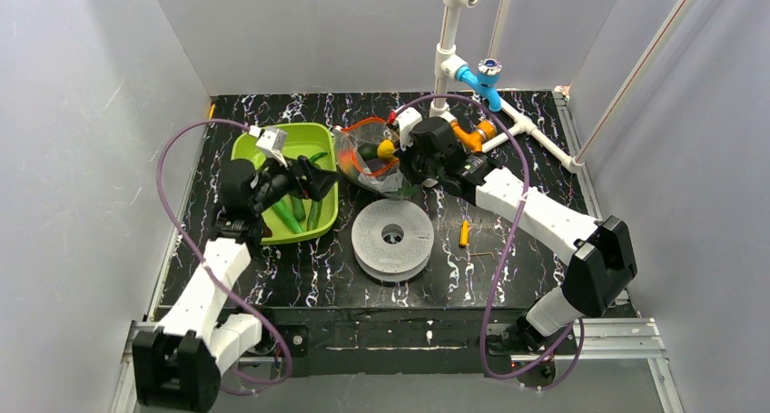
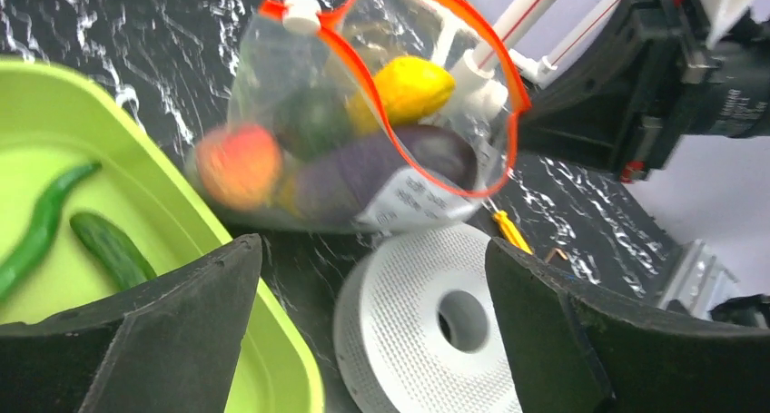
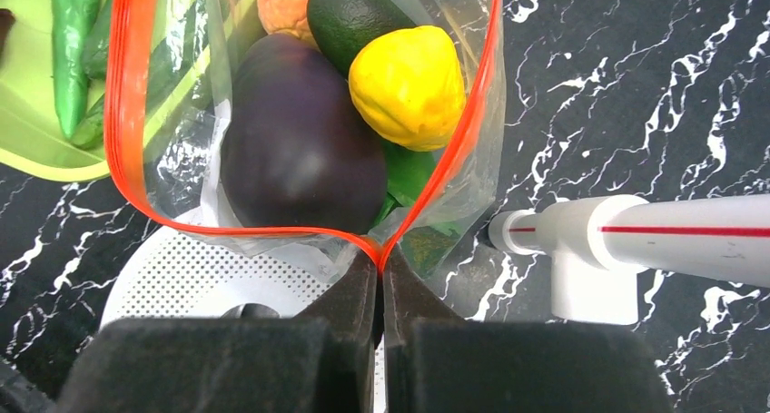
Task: Place the food in the zip-top bag and seal the zipper
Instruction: Adjust the zipper food storage bag at the center of the board.
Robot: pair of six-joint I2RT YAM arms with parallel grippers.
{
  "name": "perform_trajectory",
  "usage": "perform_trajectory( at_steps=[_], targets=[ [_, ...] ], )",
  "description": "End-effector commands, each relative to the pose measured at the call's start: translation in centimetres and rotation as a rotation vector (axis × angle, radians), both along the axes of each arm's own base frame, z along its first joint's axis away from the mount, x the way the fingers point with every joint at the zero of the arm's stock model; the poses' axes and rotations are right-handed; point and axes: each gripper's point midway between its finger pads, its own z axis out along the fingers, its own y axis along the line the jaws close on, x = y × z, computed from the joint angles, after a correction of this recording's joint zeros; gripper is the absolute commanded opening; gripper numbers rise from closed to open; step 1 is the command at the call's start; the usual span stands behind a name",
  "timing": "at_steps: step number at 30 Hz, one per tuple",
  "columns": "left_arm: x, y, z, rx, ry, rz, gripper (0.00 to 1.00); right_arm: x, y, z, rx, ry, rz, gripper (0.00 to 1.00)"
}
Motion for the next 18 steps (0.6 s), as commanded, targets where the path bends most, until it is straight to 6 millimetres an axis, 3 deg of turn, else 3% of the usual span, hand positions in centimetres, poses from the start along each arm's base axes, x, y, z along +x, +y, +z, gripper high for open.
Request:
perform_trajectory(
  at_steps=[1,6,11,18],
  targets=[
    [4.4,-0.1,1.4,0.074,-0.226,-0.096,0.9,-0.3,0.7,4.2,0.102,-0.024,0.016,0.01],
    [7.0,-0.8,1.8,-0.045,-0.312,-0.33,0.84,-0.4,0.6,4.2,0.105,-0.012,0.021,0.01],
    [9.0,0.0,0.6,-0.026,-0.358,-0.413,0.84,-0.7,0.5,4.9,0.106,-0.008,0.032,0.01],
    [10.3,-0.4,0.9,-0.094,-0.393,-0.471,0.81,-0.4,0.3,5.4,0.083,-0.016,0.03,0.01]
  ],
)
